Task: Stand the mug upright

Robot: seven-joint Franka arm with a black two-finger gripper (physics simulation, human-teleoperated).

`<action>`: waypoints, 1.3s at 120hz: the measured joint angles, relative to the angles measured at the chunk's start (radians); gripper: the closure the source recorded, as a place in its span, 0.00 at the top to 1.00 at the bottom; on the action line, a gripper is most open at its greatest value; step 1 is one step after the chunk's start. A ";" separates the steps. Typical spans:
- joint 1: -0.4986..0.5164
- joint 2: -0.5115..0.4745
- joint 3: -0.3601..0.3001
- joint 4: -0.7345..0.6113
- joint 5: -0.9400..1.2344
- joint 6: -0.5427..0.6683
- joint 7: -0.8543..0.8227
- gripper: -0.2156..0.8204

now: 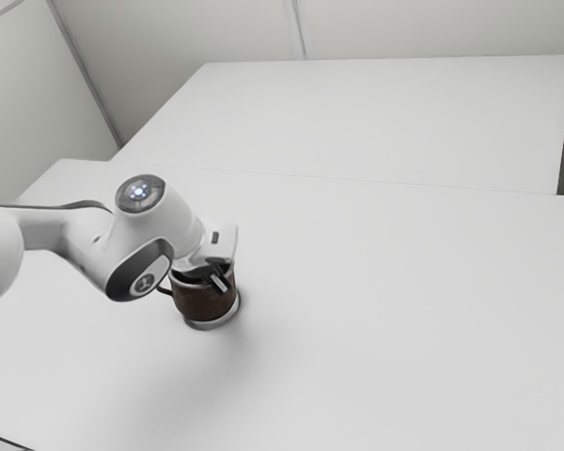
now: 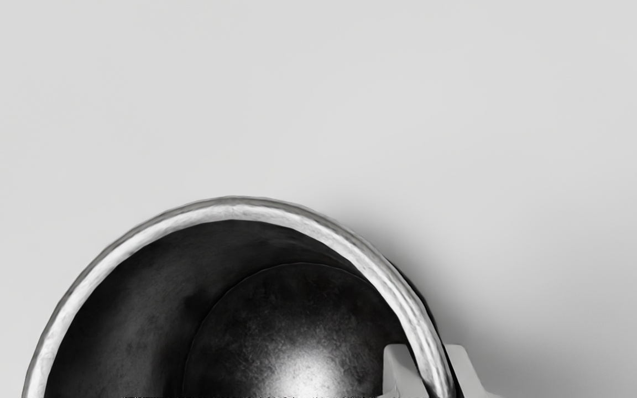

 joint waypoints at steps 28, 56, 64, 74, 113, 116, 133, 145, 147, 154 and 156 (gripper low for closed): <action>-0.001 0.009 0.000 0.000 -0.007 0.000 0.003 0.34; -0.002 -0.016 0.001 0.056 -0.018 -0.067 -0.005 0.64; -0.002 -0.019 0.001 0.127 -0.022 -0.143 -0.014 0.68; -0.001 -0.023 0.001 0.209 -0.043 -0.258 -0.030 0.72; -0.002 0.076 0.006 0.587 -0.157 -0.771 -0.156 0.78; -0.004 0.085 0.008 0.617 -0.159 -0.803 -0.167 0.78; -0.044 0.122 0.046 0.742 -0.163 -0.955 -0.224 0.78; -0.058 0.137 0.061 0.815 -0.164 -1.033 -0.257 0.79; -0.059 0.139 0.061 0.826 -0.164 -1.044 -0.262 0.79; -0.062 0.146 0.063 0.865 -0.165 -1.079 -0.278 0.79; -0.063 0.147 0.063 0.876 -0.165 -1.088 -0.283 0.79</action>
